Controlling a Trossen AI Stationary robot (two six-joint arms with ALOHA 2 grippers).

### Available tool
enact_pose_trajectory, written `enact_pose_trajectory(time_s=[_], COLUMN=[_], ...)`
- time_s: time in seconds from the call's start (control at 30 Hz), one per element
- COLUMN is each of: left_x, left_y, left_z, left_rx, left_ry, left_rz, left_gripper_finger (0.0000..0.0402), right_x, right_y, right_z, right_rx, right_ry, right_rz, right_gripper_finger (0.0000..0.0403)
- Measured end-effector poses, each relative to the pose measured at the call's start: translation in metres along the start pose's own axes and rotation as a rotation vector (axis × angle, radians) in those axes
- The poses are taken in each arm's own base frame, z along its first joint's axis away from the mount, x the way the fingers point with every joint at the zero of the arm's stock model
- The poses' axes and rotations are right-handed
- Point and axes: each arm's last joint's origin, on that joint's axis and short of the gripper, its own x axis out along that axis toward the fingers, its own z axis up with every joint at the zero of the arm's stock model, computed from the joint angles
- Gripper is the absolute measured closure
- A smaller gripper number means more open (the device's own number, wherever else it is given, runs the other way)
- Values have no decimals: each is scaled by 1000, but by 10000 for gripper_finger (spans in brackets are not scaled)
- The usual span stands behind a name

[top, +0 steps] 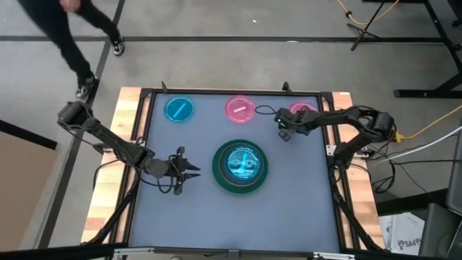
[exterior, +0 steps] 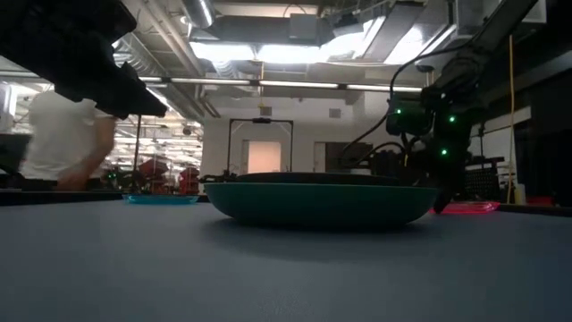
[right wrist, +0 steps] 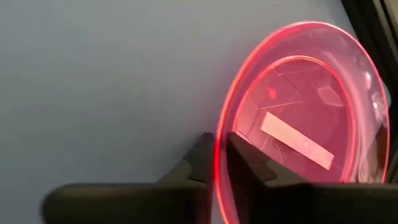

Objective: Stack plastic plates
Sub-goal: Stack the right pink plate on top of the blue plate

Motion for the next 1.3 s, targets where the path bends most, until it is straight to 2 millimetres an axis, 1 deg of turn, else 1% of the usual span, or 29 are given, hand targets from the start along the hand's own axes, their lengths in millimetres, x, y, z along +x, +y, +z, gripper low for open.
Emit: enact_pose_trajectory(time_s=[0.07,0.1,0.2,0.27,0.43,0.7,0.93,1.1,1.2,1.3], left_x=[0,0,0,0,0,0,0,0,0,0], left_y=[0,0,0,0,0,0,0,0,0,0], left_z=[0,0,0,0,0,0,0,0,0,0], left_rx=[0,0,-3,-15,-19,-19,-19,-19,-19,-19], left_ry=[0,0,0,-1,0,0,-2,-2,-2,0], left_rz=[-2,-2,-2,-3,-2,-2,6,6,6,0], left_gripper_finger=[315,315,315,315,315,315,315,315,315,315], right_x=[0,0,-2,-7,-29,-81,-136,-172,-186,-198], right_y=[0,1,5,10,26,56,87,107,117,127], right_z=[1,1,0,-1,-2,2,5,-1,-8,-15], right_rx=[-11,-23,-64,-91,-152,-235,-339,-426,-476,-545], right_ry=[-5,-8,-20,-39,-122,-265,-419,-520,-555,-628], right_rz=[2,1,-1,9,59,146,249,353,420,483], right_gripper_finger=[388,395,395,399,402,402,403,403,403,403])
